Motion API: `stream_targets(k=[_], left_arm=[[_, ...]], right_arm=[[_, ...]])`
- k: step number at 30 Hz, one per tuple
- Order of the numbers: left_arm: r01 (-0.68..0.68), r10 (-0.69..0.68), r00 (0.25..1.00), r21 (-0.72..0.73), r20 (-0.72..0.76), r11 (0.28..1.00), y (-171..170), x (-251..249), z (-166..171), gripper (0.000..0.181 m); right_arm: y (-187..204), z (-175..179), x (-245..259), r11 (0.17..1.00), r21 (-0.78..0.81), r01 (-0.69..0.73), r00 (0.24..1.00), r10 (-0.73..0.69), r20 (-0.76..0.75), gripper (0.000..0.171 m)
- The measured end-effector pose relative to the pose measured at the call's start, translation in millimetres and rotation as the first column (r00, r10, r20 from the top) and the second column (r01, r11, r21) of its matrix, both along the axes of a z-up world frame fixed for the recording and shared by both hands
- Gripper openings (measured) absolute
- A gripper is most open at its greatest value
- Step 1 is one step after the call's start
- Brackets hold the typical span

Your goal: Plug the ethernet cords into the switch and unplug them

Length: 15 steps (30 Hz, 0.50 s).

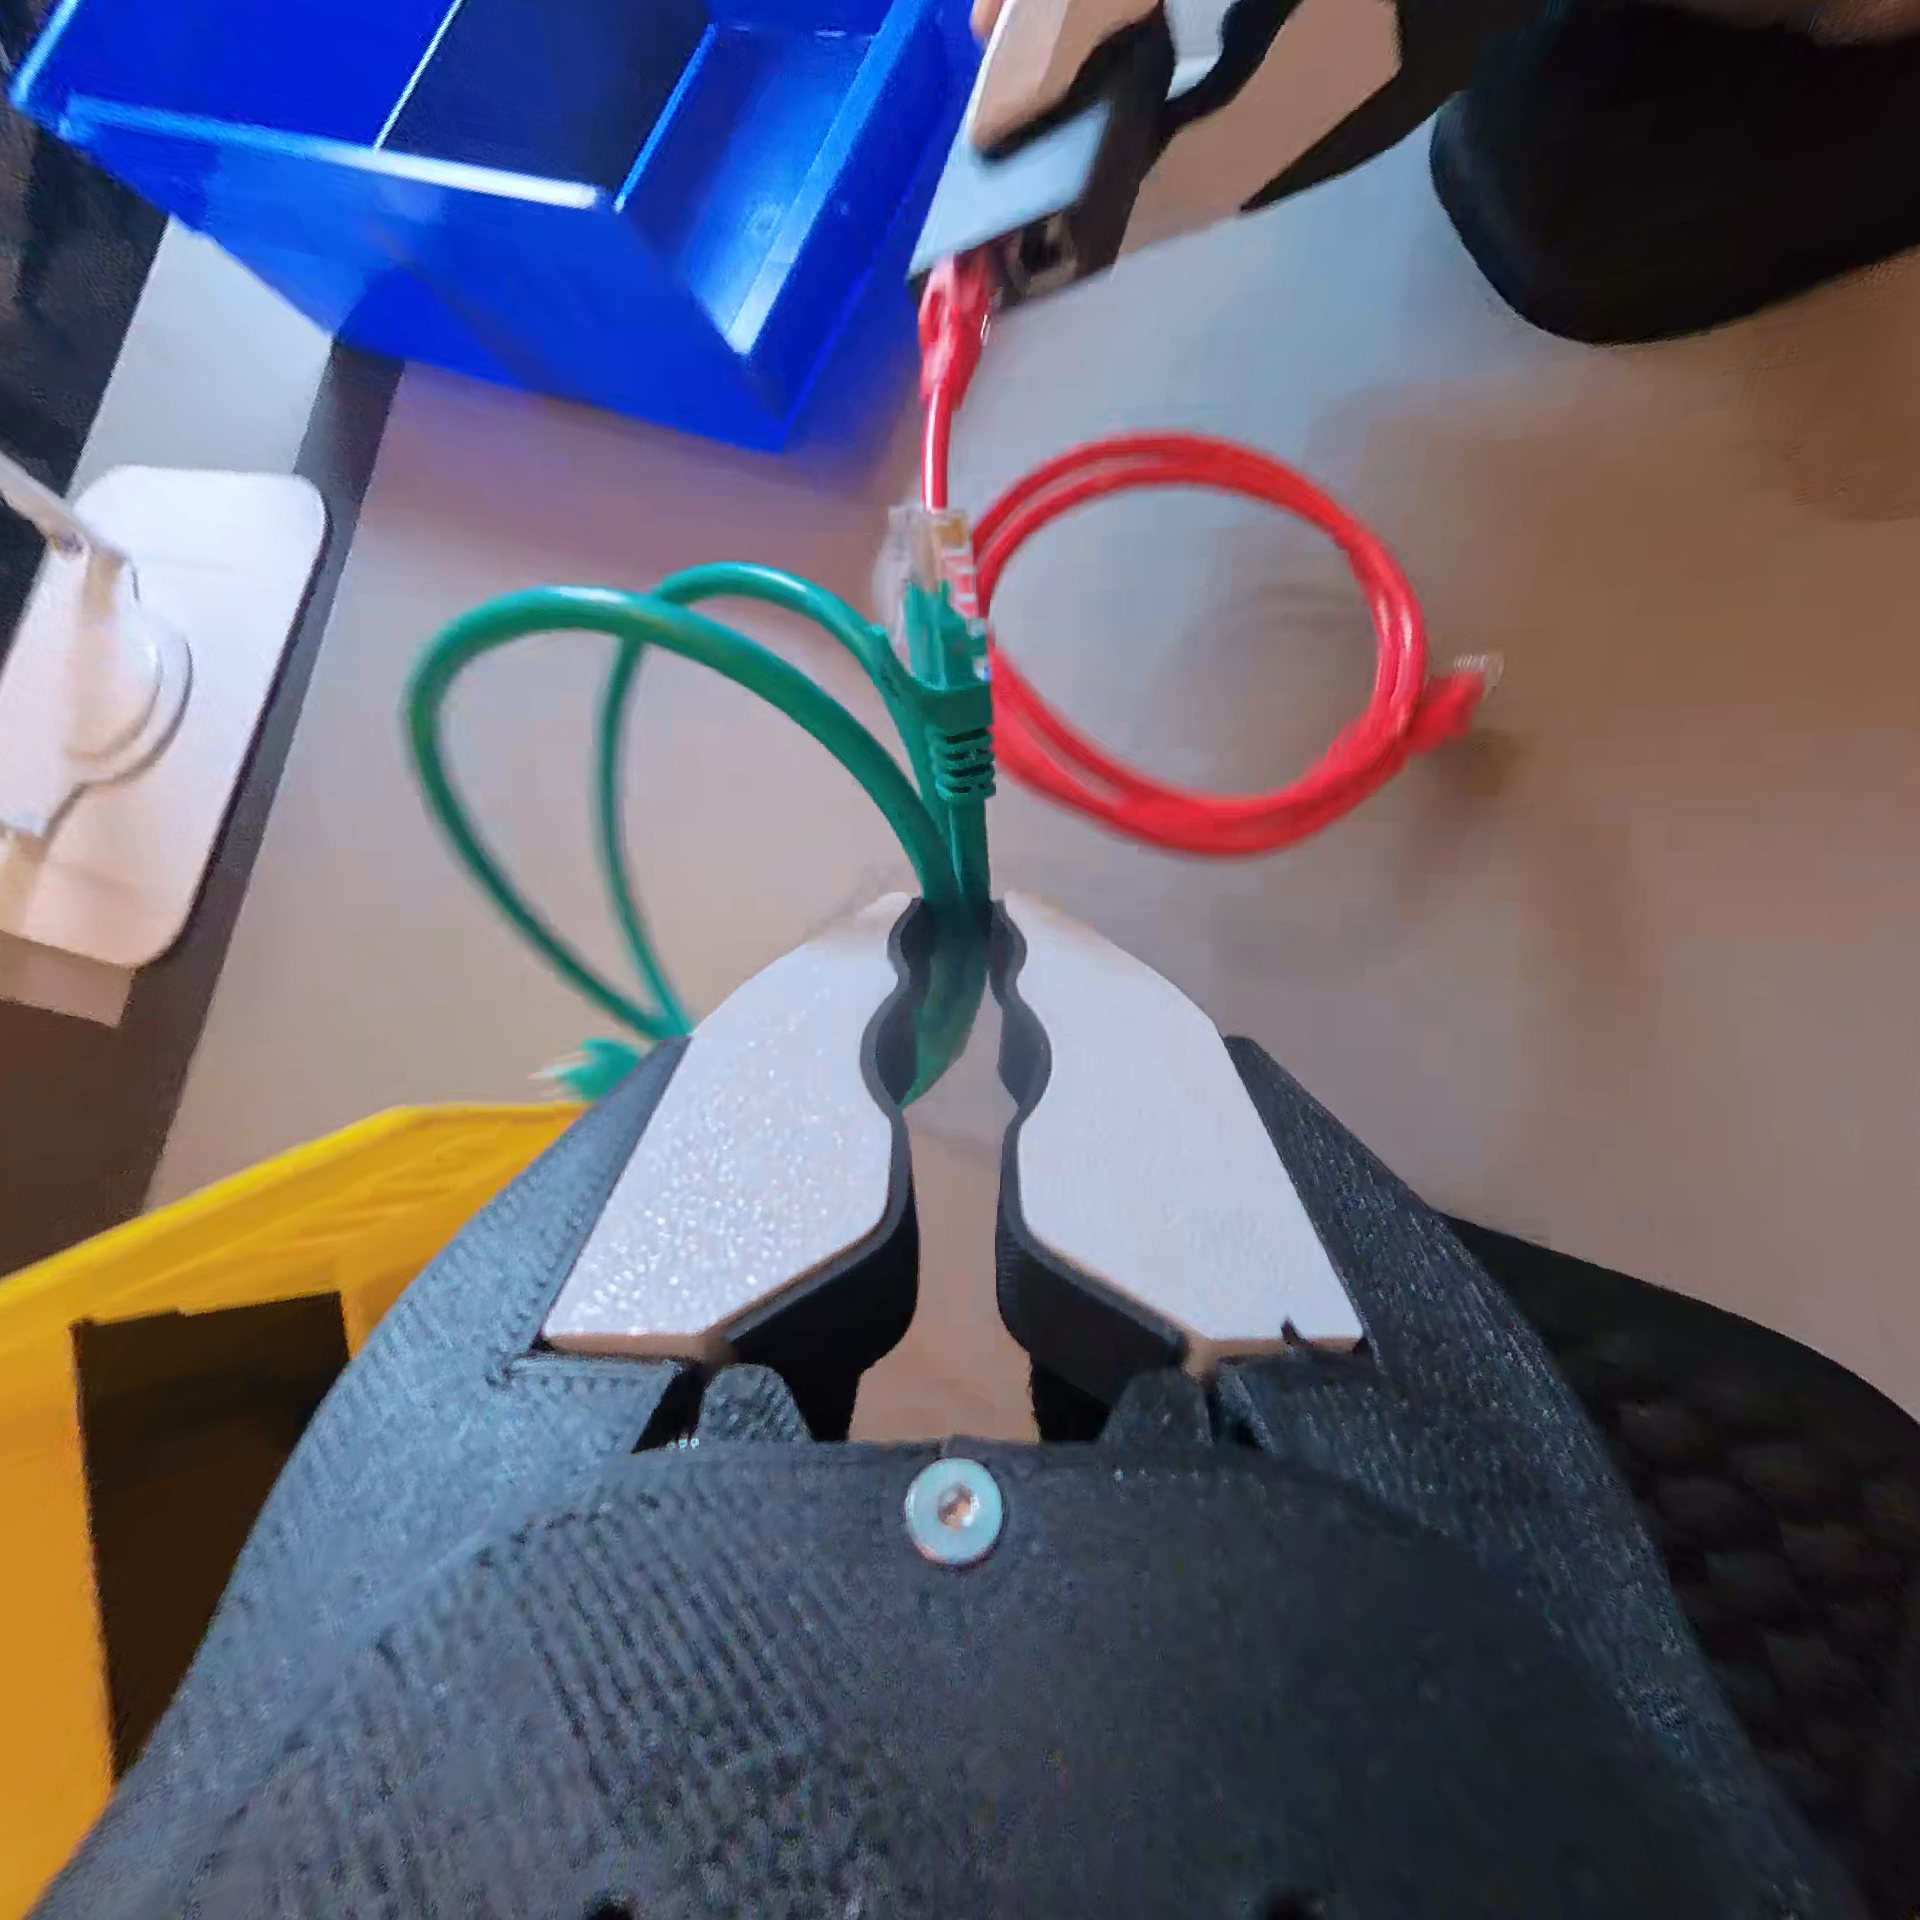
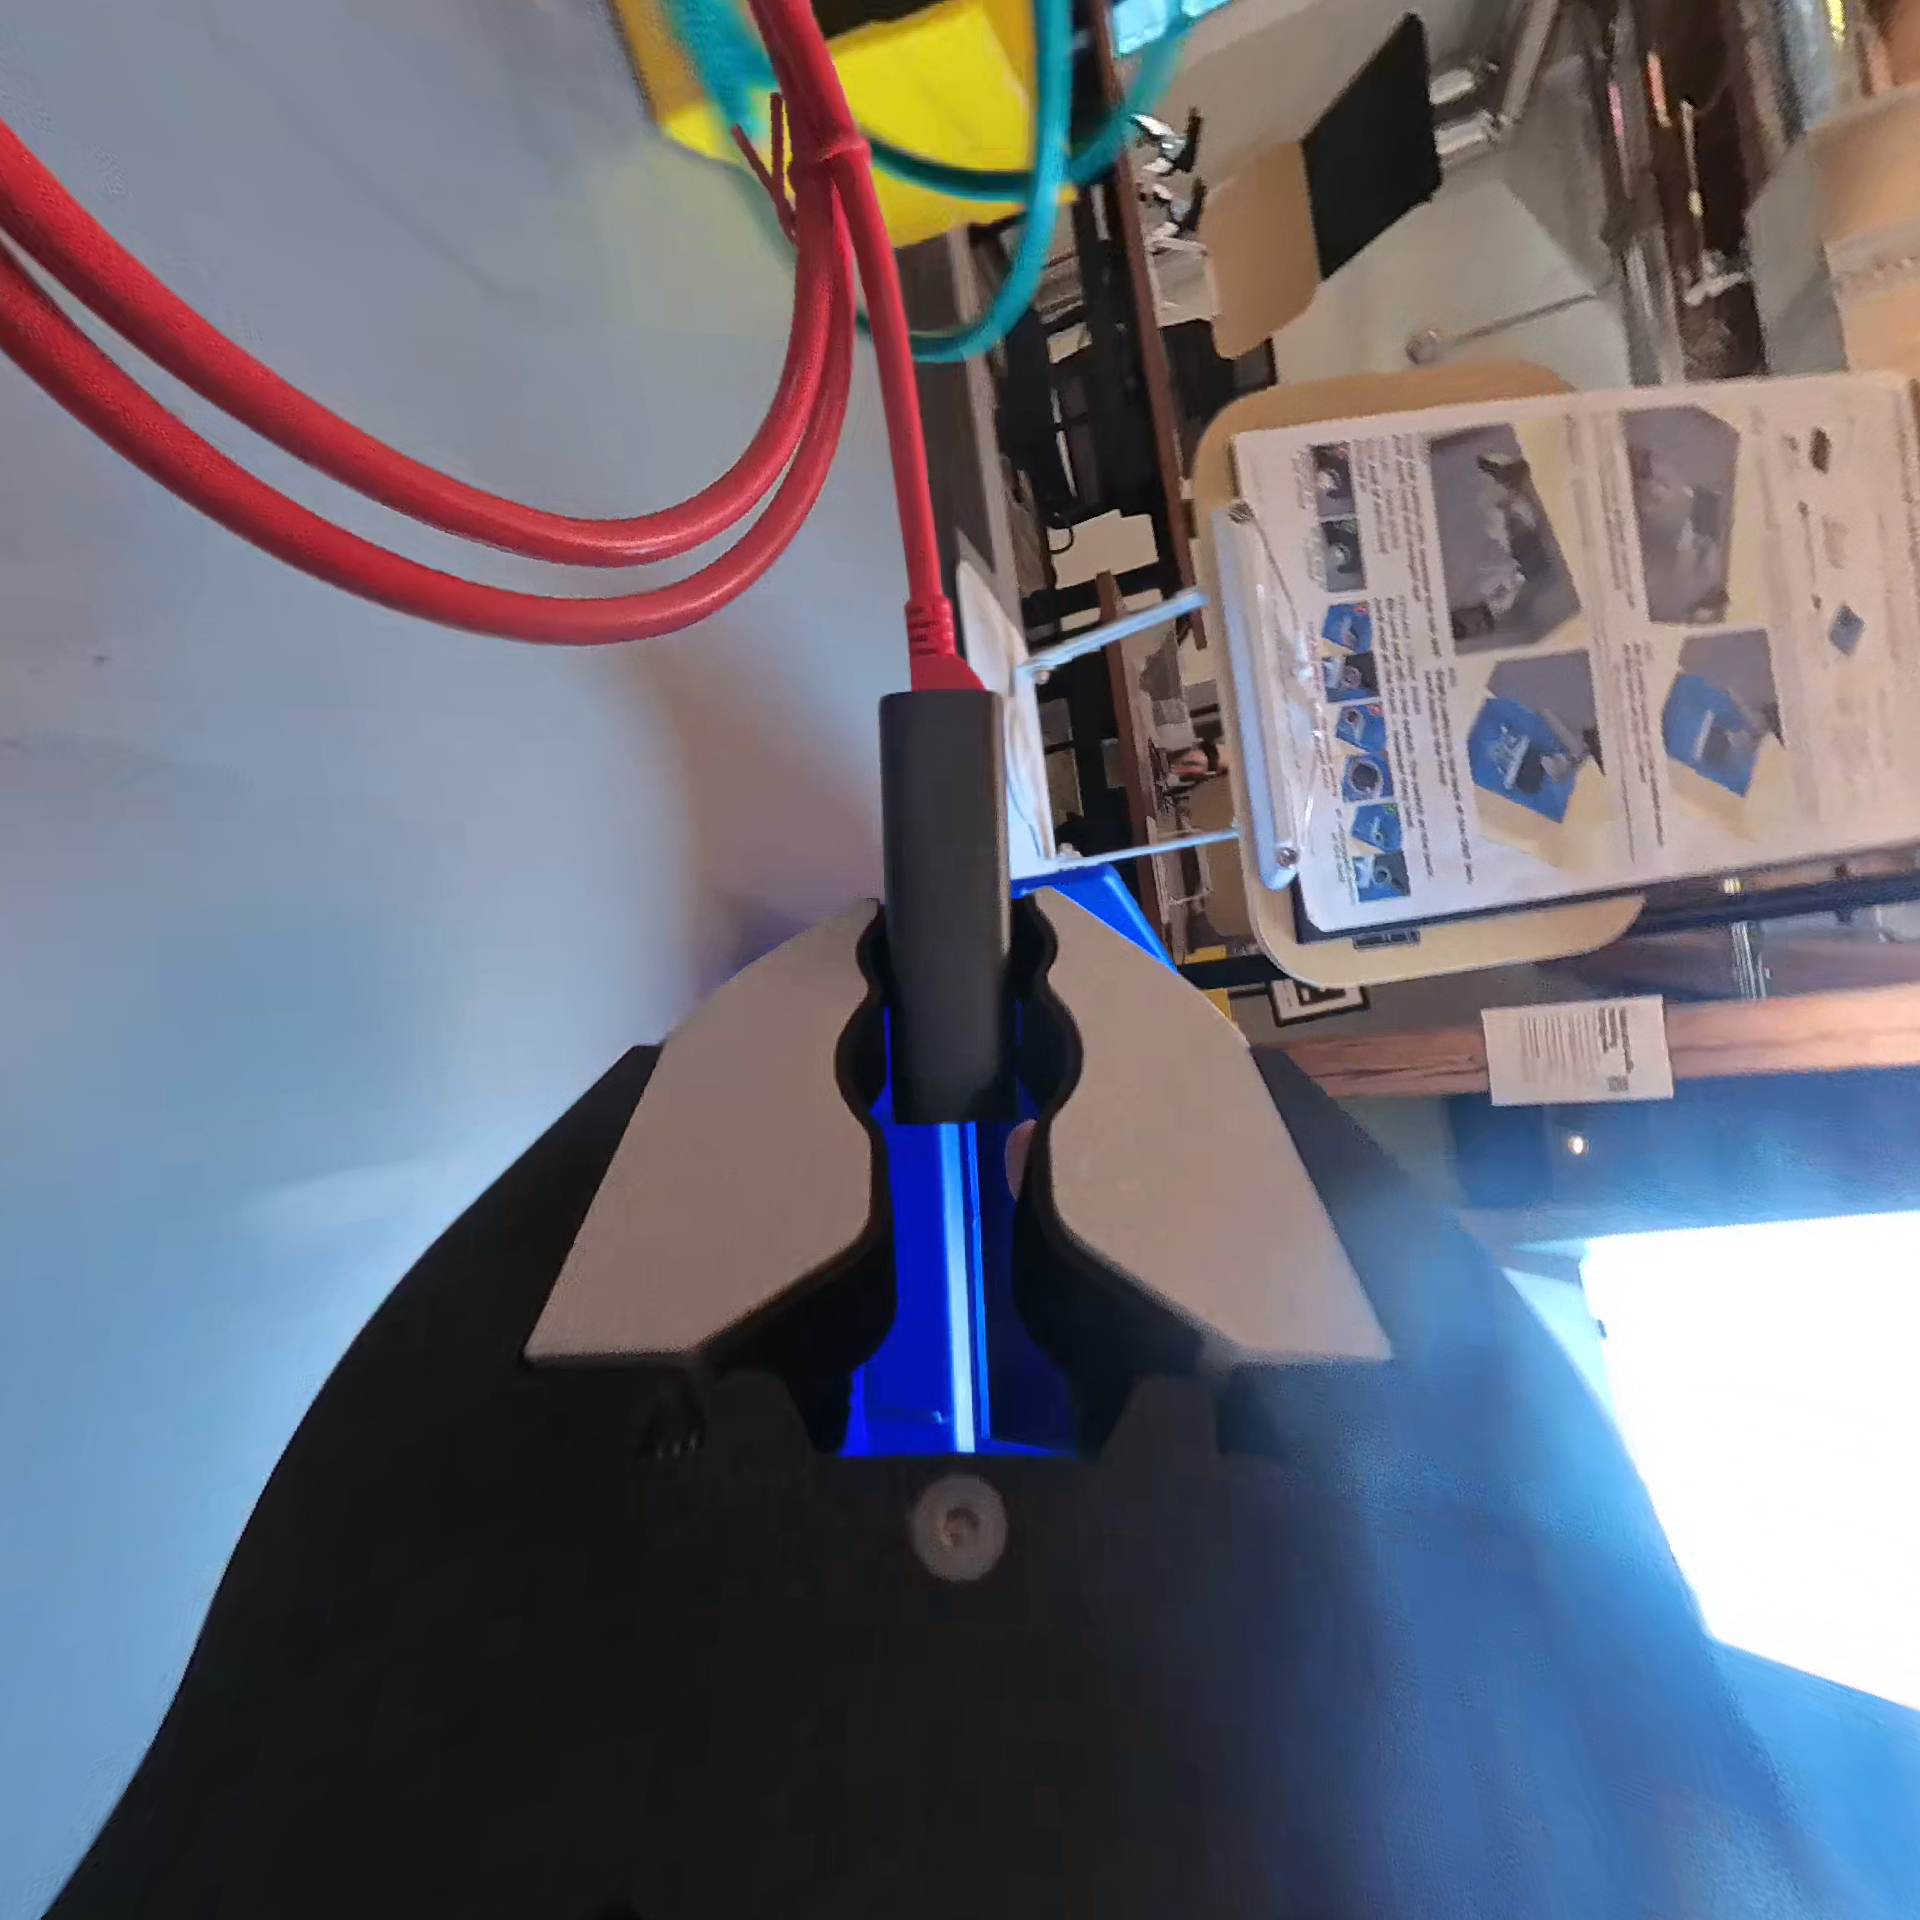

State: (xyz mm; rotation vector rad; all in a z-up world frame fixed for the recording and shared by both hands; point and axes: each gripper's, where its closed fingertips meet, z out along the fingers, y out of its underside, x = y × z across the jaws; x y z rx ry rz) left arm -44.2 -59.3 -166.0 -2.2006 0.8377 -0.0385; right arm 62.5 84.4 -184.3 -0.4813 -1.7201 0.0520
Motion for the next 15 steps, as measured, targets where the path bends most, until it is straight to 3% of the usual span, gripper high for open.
stream_targets(k=[3,5,8,15], left_arm=[[0.046,-0.052,0.987,-0.045,-0.152,0.998,10,20,-10,0.011],[0.1,-0.119,0.979,-0.122,-0.164,0.988,16,39,-24,0.011],[0.125,-0.182,0.952,-0.229,-0.248,0.965,24,49,-47,0.011],[0.106,-0.232,0.893,-0.321,-0.385,0.941,28,50,-69,0.011]], right_arm=[[-19,-18,-8,0.998,0.037,-0.042,0.996,0.039,0.08,0.022],[-33,-25,-12,0.996,0.062,-0.07,0.992,0.063,0.109,0.022],[-48,-28,-15,0.995,-0.018,-0.1,0.987,0.102,0.121,0.022],[-55,-43,-7,0.966,-0.217,-0.138,0.965,0.18,0.191,0.022]])
